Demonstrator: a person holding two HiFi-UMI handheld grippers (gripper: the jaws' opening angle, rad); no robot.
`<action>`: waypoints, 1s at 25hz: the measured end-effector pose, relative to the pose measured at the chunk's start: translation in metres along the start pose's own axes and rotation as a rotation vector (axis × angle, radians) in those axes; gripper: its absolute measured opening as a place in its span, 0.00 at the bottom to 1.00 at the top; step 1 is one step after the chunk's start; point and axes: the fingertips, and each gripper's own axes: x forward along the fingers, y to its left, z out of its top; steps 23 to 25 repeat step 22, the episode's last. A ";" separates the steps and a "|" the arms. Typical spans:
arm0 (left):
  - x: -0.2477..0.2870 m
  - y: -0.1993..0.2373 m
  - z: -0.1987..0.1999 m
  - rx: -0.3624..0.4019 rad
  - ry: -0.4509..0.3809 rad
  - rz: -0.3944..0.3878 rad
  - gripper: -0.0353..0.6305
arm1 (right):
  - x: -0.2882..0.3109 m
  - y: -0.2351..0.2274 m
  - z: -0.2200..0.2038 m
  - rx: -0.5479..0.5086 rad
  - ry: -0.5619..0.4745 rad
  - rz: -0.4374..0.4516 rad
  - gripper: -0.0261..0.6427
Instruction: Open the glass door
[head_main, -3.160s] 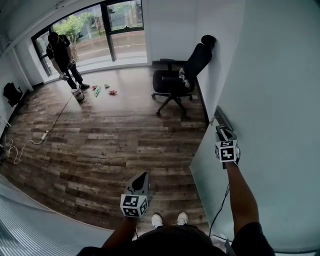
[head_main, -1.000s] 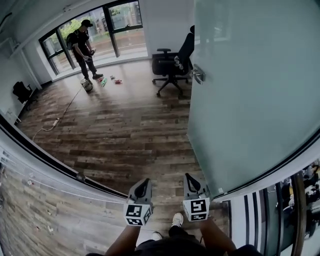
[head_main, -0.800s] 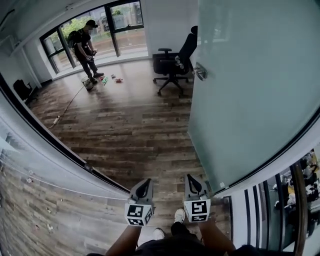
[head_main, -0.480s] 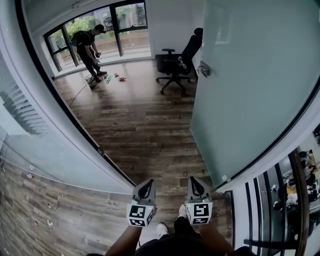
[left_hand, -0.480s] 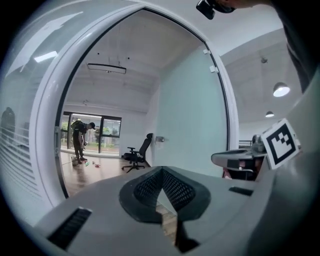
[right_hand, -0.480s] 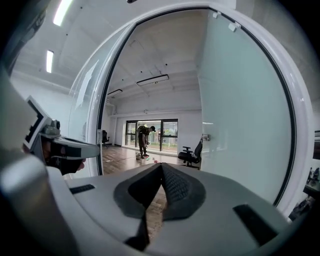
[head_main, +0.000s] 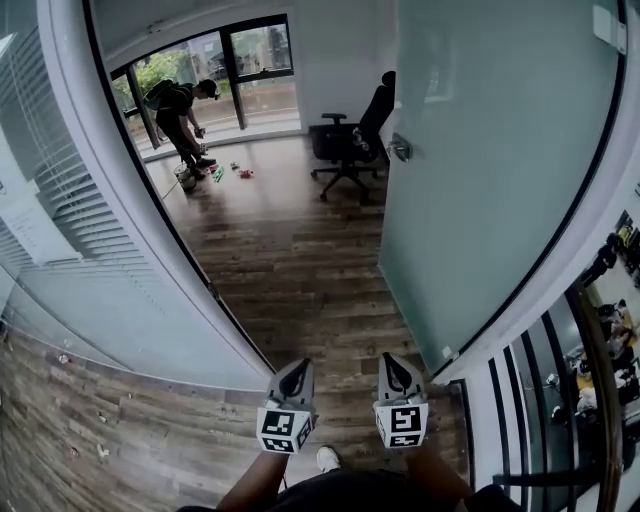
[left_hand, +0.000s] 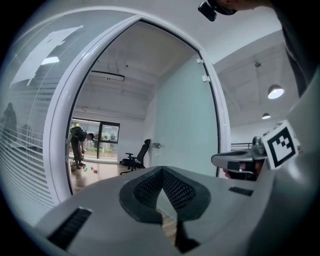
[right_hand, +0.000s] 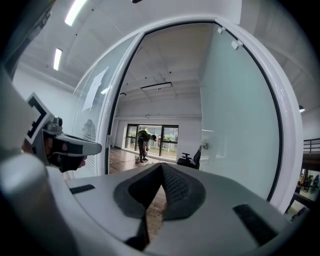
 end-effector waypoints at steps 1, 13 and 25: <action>-0.005 -0.006 0.001 0.004 -0.002 0.003 0.05 | -0.007 -0.001 0.001 -0.002 -0.008 0.002 0.06; -0.066 -0.098 -0.005 0.026 0.002 0.038 0.05 | -0.122 -0.013 0.005 0.006 -0.076 0.049 0.06; -0.081 -0.142 0.000 0.027 -0.018 0.042 0.05 | -0.158 -0.036 -0.006 -0.001 -0.058 0.015 0.06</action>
